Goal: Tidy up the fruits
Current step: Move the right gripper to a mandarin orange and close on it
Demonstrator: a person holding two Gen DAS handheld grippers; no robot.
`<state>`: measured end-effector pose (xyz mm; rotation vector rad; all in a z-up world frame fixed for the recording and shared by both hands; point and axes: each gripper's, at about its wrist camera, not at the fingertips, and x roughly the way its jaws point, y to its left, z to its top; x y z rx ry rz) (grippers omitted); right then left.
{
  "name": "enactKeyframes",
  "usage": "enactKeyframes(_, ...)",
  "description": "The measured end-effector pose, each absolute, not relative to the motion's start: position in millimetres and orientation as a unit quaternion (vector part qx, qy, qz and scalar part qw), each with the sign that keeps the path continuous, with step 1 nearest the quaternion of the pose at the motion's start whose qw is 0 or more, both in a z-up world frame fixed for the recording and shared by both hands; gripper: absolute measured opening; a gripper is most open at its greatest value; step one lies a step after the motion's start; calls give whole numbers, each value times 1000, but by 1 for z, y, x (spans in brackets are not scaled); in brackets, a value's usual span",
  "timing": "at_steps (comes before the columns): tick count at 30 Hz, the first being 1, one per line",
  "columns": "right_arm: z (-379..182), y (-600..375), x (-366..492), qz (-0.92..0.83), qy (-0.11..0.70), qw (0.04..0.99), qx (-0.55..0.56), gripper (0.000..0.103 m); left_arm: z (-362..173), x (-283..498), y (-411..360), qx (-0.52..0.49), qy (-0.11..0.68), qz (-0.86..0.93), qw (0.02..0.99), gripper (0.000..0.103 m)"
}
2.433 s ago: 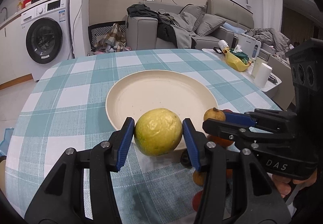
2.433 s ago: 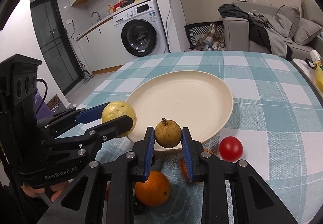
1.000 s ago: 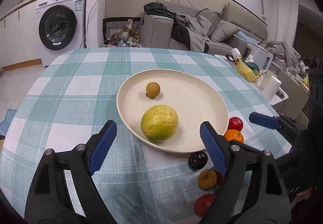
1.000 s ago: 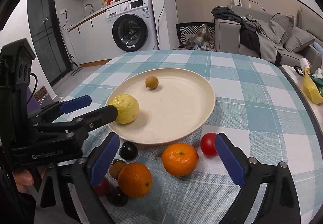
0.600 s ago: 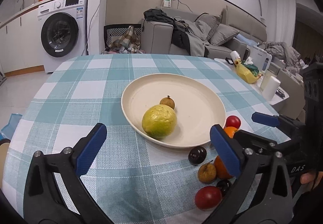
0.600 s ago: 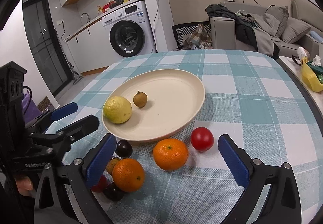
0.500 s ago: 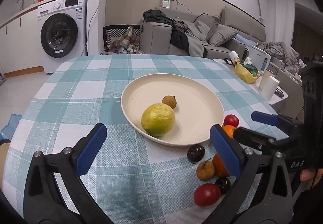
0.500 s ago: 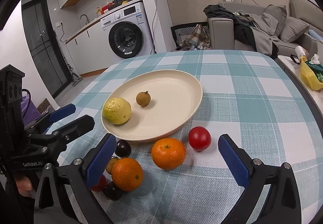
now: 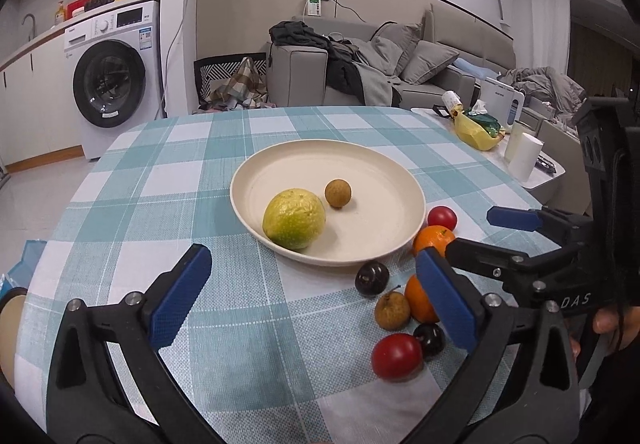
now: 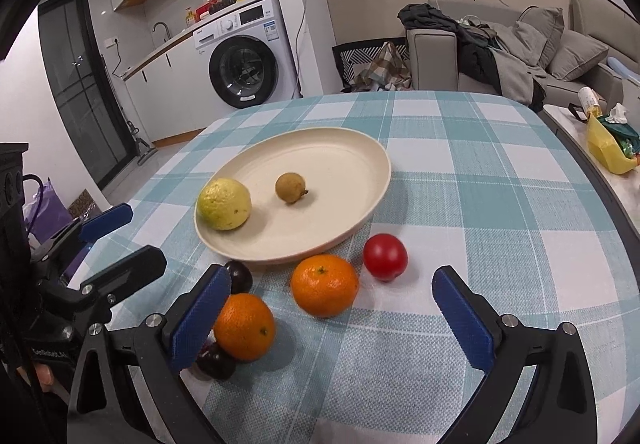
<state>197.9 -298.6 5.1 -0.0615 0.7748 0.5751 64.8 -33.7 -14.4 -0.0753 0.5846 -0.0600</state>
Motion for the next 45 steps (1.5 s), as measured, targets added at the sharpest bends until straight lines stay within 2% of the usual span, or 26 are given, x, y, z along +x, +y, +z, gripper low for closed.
enactKeyframes(15, -4, -297, 181, 306, 404, 861, -32, 101, -16, 49, -29, -41, 297, -29, 954, 102)
enactKeyframes(20, -6, -295, 181, 325, 416, 849, -20, 82, -16, 43, -24, -52, 300, -33, 952, 102)
enactKeyframes(28, -9, -287, 178, 354, 422, 835, -13, 73, -18, 41, -25, -44, 309, -39, 949, 102)
enactKeyframes(31, -10, -287, 178, 352, 423, 835, -14, 66, -18, 43, -25, -44, 313, -33, 948, 102)
enactKeyframes(39, -11, -283, 178, 367, 429, 825, -8, 62, -22, 48, -22, -51, 324, -29, 944, 102)
enactKeyframes(41, -13, -281, 179, 370, 434, 822, -8, 55, -23, 49, -22, -51, 325, -28, 944, 102)
enactKeyframes(45, -16, -280, 182, 372, 442, 816, -4, 51, -23, 50, -23, -49, 326, -31, 943, 102)
